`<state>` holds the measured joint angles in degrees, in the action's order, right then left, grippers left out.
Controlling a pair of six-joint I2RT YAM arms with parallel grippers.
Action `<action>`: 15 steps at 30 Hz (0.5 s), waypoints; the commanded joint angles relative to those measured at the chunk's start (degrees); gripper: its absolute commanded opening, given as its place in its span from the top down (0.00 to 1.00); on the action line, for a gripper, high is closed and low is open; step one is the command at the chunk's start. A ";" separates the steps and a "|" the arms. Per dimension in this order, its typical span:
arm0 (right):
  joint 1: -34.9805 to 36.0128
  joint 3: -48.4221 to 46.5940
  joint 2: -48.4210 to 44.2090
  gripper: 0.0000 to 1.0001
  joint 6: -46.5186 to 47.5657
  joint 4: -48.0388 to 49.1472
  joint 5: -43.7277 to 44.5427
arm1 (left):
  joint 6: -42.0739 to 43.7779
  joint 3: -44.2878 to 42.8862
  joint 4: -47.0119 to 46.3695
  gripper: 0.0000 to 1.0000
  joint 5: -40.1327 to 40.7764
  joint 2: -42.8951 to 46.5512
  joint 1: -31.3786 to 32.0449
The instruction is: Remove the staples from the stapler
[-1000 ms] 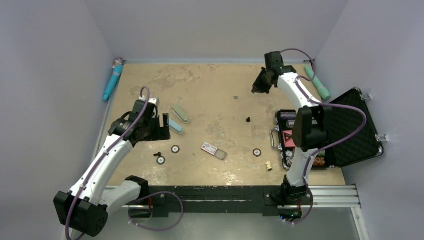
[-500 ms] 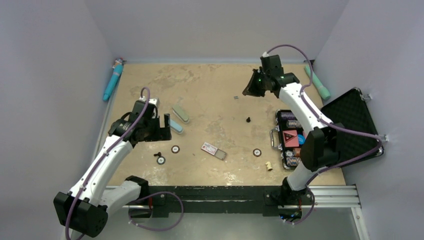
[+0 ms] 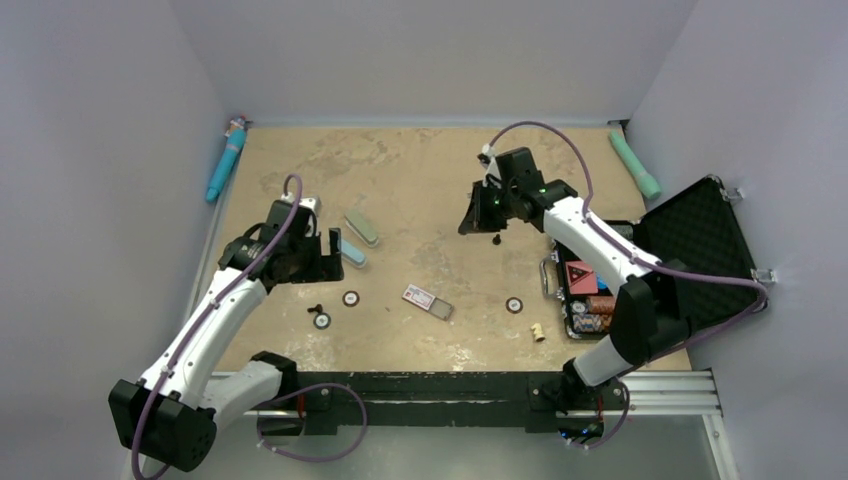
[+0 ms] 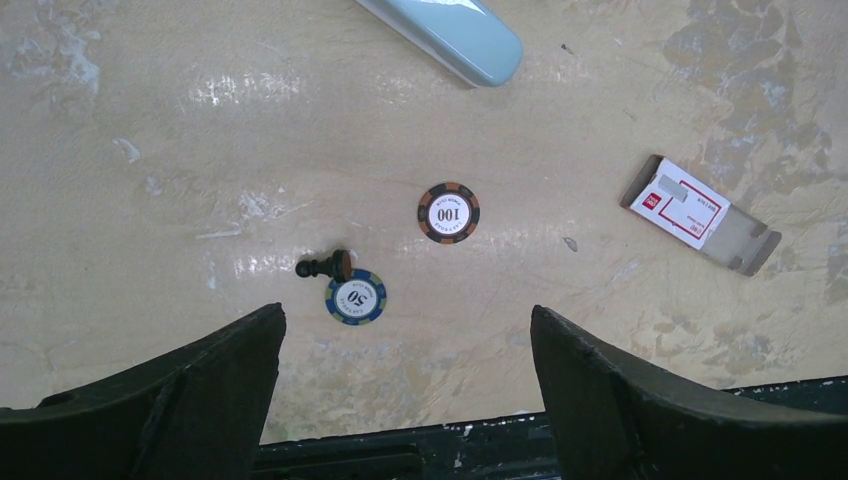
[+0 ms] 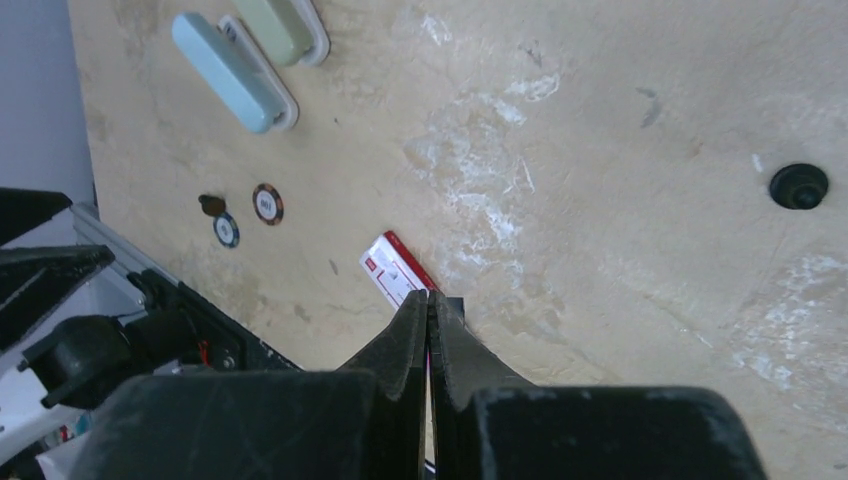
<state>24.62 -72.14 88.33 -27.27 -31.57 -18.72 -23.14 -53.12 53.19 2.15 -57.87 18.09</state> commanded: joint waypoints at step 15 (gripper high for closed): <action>14.93 6.38 2.21 1.00 7.26 -0.70 -3.56 | 1.08 -0.16 -1.22 0.06 -0.48 -0.50 0.54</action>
<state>38.52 -67.26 89.34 -20.95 -32.80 -22.06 -22.98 -53.12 53.21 2.09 -58.39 18.15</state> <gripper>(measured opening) 0.006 0.946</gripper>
